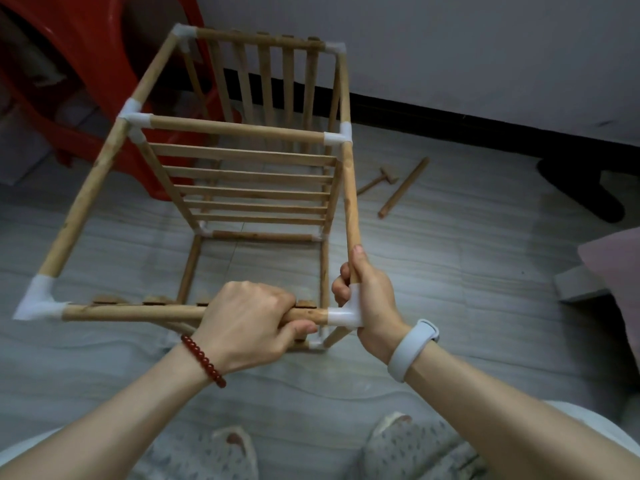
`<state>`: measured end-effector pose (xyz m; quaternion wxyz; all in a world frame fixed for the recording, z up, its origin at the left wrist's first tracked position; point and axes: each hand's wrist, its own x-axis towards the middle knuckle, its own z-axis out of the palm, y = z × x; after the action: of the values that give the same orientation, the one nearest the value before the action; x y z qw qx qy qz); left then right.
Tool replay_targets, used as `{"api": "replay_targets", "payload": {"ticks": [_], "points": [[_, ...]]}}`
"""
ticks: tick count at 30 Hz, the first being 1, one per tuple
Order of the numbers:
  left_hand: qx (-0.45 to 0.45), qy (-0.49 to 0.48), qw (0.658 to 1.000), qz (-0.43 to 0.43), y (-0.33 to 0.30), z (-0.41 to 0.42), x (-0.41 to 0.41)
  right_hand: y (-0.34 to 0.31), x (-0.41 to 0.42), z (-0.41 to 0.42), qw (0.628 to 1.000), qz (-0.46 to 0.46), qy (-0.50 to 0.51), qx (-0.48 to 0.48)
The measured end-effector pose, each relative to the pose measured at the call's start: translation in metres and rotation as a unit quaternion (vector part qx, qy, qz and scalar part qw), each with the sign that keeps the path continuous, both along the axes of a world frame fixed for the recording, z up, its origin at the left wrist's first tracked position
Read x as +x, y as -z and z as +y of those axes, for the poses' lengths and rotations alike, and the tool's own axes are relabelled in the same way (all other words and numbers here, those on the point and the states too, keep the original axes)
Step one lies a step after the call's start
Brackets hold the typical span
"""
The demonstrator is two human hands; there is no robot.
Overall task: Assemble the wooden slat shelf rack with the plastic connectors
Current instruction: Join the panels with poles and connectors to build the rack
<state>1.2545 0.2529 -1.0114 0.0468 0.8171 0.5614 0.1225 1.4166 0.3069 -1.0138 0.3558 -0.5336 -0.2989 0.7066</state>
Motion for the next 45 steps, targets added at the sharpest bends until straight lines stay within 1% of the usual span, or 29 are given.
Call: {"api": "replay_targets", "payload": {"ticks": [3,7,11,15,16,20,23,26,28,30,33,35,36,39,42,43,45], "points": [[-0.01,-0.011,1.0,0.0,0.001,0.001,0.001,0.002,-0.001,0.001,1.0,-0.021,-0.004,0.014],[-0.022,-0.012,1.0,0.003,0.003,0.004,0.0,0.005,-0.001,0.005,0.998,-0.05,-0.035,0.028],[-0.012,-0.007,1.0,-0.007,0.0,0.004,-0.001,0.003,0.006,0.006,0.995,-0.047,-0.072,0.041],[0.004,-0.033,0.999,0.014,-0.008,0.003,0.003,0.002,0.014,0.002,0.991,-0.081,-0.105,0.034],[0.007,-0.032,0.999,0.009,-0.007,0.002,0.003,0.001,0.016,0.002,0.991,-0.078,-0.108,0.025],[-0.052,-0.026,0.998,-0.006,-0.004,0.0,0.0,-0.005,0.023,0.006,0.989,-0.067,-0.133,0.001],[-0.039,-0.013,0.999,-0.027,-0.006,0.006,-0.001,-0.008,0.014,0.01,0.993,-0.07,-0.096,0.02],[-0.034,-0.009,0.999,-0.019,-0.01,0.011,0.004,-0.01,0.003,0.015,0.989,-0.113,-0.068,0.066],[-0.031,-0.016,0.999,-0.011,-0.012,0.011,0.006,-0.009,0.001,0.016,0.98,-0.158,-0.072,0.1],[-0.02,-0.024,0.999,-0.005,-0.01,0.012,0.006,-0.006,0.002,0.016,0.964,-0.213,-0.096,0.129],[0.027,-0.029,0.999,0.018,-0.006,0.012,0.006,-0.004,0.005,0.018,0.943,-0.266,-0.135,0.151],[0.043,-0.037,0.998,0.011,-0.005,0.012,0.007,-0.003,0.008,0.019,0.928,-0.295,-0.16,0.162],[0.047,-0.038,0.998,0.011,-0.005,0.011,0.007,-0.002,0.009,0.02,0.923,-0.305,-0.169,0.163],[0.012,-0.035,0.999,0.001,-0.006,0.009,0.005,-0.004,0.012,0.018,0.919,-0.31,-0.182,0.162],[0.022,-0.051,0.998,-0.013,-0.008,0.006,0.008,-0.007,0.018,0.011,0.91,-0.321,-0.195,0.176],[0.03,-0.06,0.998,-0.016,-0.006,0.006,0.009,-0.006,0.021,0.01,0.903,-0.332,-0.199,0.189],[0.049,-0.081,0.995,-0.025,-0.002,0.008,0.015,-0.007,0.027,0.012,0.875,-0.372,-0.214,0.224]]}}
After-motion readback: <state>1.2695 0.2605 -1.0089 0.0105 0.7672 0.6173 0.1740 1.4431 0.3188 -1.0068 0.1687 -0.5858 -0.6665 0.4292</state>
